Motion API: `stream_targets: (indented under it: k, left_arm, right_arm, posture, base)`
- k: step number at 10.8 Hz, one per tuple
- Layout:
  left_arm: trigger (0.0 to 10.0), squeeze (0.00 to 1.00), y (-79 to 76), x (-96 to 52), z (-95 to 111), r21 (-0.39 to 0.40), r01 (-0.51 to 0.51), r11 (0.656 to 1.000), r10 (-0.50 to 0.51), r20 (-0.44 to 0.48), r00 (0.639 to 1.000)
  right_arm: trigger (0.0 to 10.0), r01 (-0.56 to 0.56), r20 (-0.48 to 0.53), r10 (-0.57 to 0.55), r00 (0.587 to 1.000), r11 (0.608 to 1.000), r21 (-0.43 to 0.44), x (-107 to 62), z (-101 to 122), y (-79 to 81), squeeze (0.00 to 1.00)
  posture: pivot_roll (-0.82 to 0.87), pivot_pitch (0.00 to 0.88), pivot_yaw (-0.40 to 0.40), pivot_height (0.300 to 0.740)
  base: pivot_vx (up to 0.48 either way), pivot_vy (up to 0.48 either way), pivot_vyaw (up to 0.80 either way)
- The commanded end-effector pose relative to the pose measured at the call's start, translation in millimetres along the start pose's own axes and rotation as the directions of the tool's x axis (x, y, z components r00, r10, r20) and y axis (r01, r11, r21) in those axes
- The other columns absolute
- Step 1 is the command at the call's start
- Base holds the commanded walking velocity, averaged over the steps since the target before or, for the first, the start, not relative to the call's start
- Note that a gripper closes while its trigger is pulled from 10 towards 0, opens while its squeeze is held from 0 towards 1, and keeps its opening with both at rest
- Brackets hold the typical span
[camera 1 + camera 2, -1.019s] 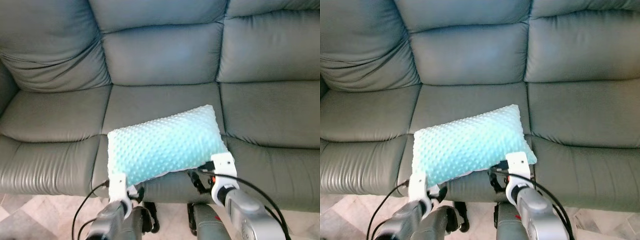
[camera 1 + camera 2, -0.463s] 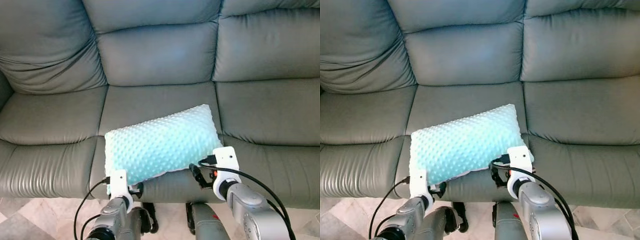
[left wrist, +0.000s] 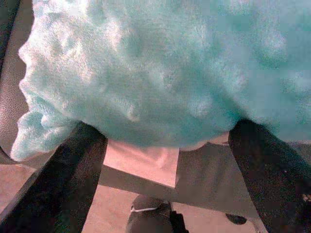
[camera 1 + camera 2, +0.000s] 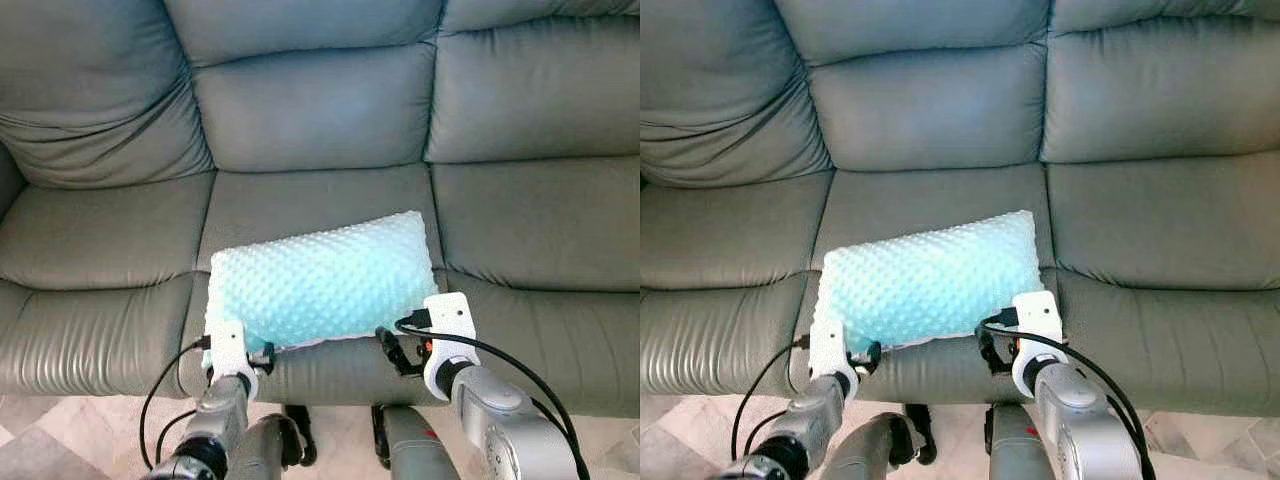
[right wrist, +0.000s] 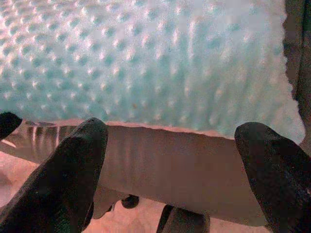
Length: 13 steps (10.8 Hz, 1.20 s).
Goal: Move the pillow to the sofa
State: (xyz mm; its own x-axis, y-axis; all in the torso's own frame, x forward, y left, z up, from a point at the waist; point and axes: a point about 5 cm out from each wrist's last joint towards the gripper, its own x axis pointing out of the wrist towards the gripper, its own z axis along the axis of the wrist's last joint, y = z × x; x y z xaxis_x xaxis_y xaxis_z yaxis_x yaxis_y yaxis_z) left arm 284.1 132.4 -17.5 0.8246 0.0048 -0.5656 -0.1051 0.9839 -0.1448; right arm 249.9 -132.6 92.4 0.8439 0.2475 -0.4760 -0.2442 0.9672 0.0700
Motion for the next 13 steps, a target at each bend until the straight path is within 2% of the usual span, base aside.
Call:
stream_targets:
  k: [1,6,7,8,9,10,11,12,13]
  left_arm:
    - [10.0,0.00,8.8,-2.7,-12,0.012,-0.023,1.000,0.023,-0.043,0.999]
    - [10.0,0.00,10.6,-6.5,-19,-0.018,0.003,1.000,-0.003,-0.014,1.000]
    - [10.0,0.00,18.0,-9.5,-18,-0.017,0.013,1.000,-0.013,0.026,1.000]
    - [10.0,0.00,35.5,-21.0,-15,0.006,0.018,1.000,-0.019,0.091,0.996]
    - [10.0,0.00,45.8,-31.3,-15,0.004,0.011,1.000,-0.011,0.106,0.994]
    - [10.0,0.00,56.0,-45.1,-10,0.025,0.000,1.000,-0.004,0.133,0.991]
    - [10.0,0.00,62.9,-63.5,0,0.041,-0.008,0.999,0.001,0.176,0.984]
    - [10.0,0.00,62.1,-79.1,14,0.051,-0.011,0.999,-0.002,0.241,0.971]
    - [10.0,0.00,61.7,-89.7,28,0.050,-0.032,0.998,0.014,0.324,0.946]
  right_arm:
    - [10.0,-0.022,-0.028,0.022,0.999,1.000,0.019,-1.9,-8,5.9,0.79]
    - [10.0,-0.027,-0.029,0.028,0.999,0.999,0.024,1.8,-6,7.1,0.78]
    - [10.0,-0.030,-0.025,0.030,0.999,0.999,0.025,5.4,-4,6.2,0.78]
    - [10.0,-0.045,-0.015,0.046,0.999,0.999,0.024,12.2,0,7.5,0.73]
    - [10.0,-0.060,-0.008,0.060,0.998,0.998,0.024,15.8,3,10.1,0.69]
    - [10.0,-0.077,0.002,0.077,0.997,0.997,0.023,20.6,6,12.5,0.55]
    - [10.0,-0.092,0.011,0.092,0.996,0.996,0.017,27.6,10,14.2,0.06]
    - [10.0,-0.109,0.043,0.109,0.993,0.994,0.007,31.7,16,15.7,0.00]
    - [10.0,-0.105,0.069,0.106,0.992,0.994,-0.016,36.5,19,13.8,0.00]
  posture:
    - [-0.34,0.372,0.124,0.740]
    - [-0.32,0.353,0.134,0.740]
    - [-0.31,0.334,0.137,0.740]
    - [-0.29,0.304,0.140,0.740]
    - [-0.28,0.290,0.142,0.740]
    - [-0.26,0.257,0.144,0.740]
    - [-0.24,0.218,0.143,0.740]
    - [-0.23,0.187,0.144,0.740]
    - [-0.22,0.147,0.144,0.740]
  base:
    - [0.000,0.000,0.00]
    - [0.000,0.000,0.00]
    - [0.000,0.000,0.00]
    - [0.000,0.000,0.00]
    - [0.000,0.000,0.00]
    - [0.000,0.000,0.00]
    - [0.000,0.000,0.00]
    - [0.000,0.000,0.00]
    - [0.000,0.000,0.00]
